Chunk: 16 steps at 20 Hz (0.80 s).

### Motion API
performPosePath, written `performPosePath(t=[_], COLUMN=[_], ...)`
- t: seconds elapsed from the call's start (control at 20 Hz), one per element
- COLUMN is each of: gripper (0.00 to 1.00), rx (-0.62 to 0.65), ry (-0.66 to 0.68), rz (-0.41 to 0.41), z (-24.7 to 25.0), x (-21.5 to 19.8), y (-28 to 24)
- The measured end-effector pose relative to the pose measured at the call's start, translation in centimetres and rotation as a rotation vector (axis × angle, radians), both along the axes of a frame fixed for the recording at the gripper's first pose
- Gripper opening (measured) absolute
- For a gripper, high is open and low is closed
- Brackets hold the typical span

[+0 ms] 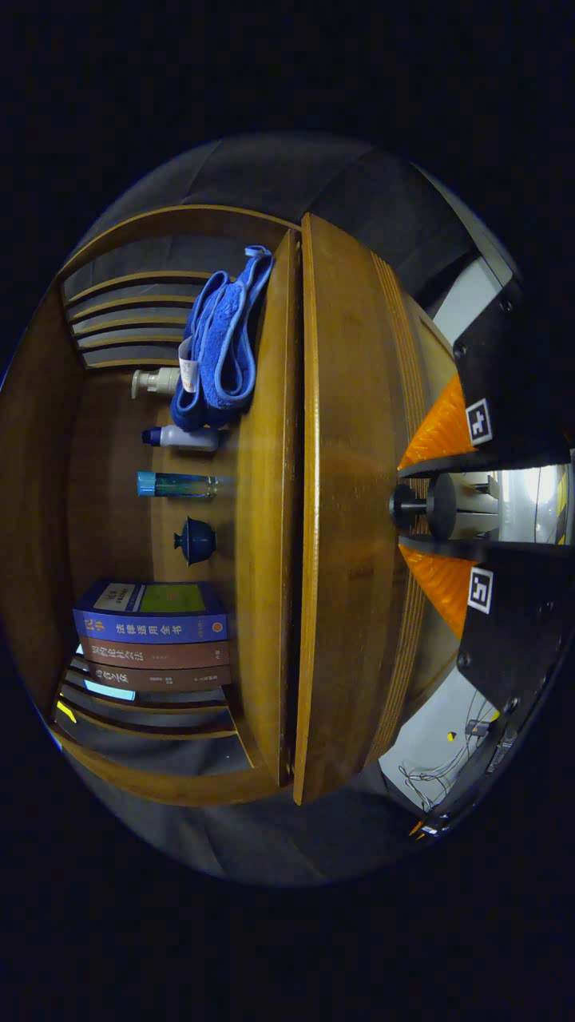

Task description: Pull open the drawer, take out the items inside it, and place them on the countertop above the cabinet.

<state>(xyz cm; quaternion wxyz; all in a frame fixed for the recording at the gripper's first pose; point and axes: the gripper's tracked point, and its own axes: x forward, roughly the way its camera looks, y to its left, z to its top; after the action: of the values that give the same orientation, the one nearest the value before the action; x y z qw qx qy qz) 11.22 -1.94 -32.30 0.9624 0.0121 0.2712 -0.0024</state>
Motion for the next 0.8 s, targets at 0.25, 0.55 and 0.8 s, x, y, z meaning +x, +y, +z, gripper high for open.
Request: performPosePath(t=[0.25, 0.55, 0.8], gripper=[0.41, 0.41, 0.41], rx=[0.001, 0.011, 0.001], ry=[0.032, 0.058, 0.040], rz=[-0.001, -0.021, -0.022], z=[0.5, 1.2, 2.9], x=[-4.1, -9.4, -13.6], y=[-0.2, -0.4, -0.4])
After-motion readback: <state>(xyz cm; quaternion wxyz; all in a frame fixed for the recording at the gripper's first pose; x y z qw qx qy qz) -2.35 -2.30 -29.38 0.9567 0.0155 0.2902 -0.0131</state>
